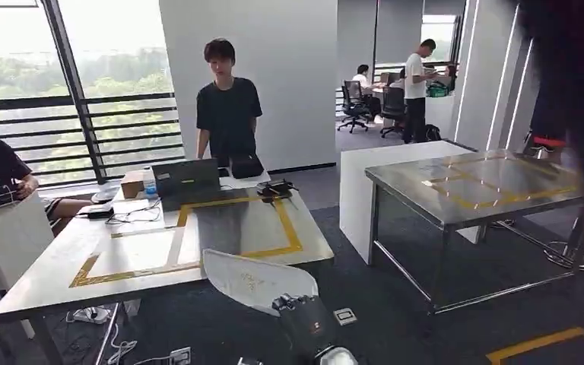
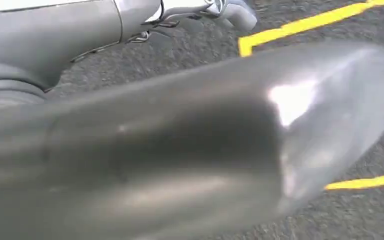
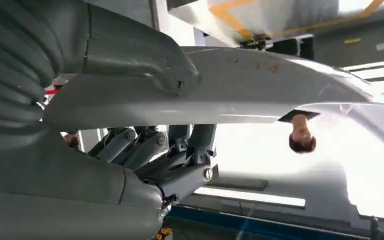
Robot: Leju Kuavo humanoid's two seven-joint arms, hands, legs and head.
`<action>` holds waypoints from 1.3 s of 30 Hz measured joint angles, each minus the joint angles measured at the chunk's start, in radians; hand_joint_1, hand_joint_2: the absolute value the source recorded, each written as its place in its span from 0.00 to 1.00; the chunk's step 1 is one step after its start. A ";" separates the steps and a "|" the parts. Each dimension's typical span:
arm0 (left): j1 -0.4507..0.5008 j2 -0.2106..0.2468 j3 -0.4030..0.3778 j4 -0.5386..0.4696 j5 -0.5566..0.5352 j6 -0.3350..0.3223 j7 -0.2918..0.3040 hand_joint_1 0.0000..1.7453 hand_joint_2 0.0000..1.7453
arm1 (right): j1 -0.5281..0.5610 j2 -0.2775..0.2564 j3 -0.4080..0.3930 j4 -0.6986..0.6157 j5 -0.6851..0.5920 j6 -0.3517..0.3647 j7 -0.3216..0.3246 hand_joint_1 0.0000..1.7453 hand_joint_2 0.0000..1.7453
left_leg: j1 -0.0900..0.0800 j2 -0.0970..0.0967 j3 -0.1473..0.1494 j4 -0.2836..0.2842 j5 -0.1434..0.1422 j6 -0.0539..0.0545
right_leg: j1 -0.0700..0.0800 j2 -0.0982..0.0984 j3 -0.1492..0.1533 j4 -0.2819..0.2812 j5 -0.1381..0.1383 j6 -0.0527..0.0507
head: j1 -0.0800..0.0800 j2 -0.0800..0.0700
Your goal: Take the parts from the cabinet and place them on the table.
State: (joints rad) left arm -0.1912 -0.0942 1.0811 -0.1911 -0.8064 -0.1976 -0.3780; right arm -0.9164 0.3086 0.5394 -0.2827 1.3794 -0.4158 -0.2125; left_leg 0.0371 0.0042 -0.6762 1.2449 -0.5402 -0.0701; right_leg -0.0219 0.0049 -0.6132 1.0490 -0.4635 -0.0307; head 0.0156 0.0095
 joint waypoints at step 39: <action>-0.010 -0.012 0.000 0.004 -0.023 -0.003 0.013 0.00 0.00 | -0.079 -0.004 0.027 -0.008 0.011 -0.013 -0.006 0.97 1.00 | -0.016 -0.005 0.009 -0.209 0.133 0.035 | 0.023 0.014 0.073 -0.016 -0.055 0.009 | 0.001 0.000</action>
State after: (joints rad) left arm -0.2013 -0.1061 1.0815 -0.1873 -0.8293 -0.2010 -0.3647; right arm -0.9951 0.3044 0.5669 -0.2907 1.3905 -0.4292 -0.2182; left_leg 0.0214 -0.0008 -0.6668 1.0354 -0.4075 -0.0347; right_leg 0.0008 0.0193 -0.5398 1.0325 -0.5186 -0.0213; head 0.0167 0.0092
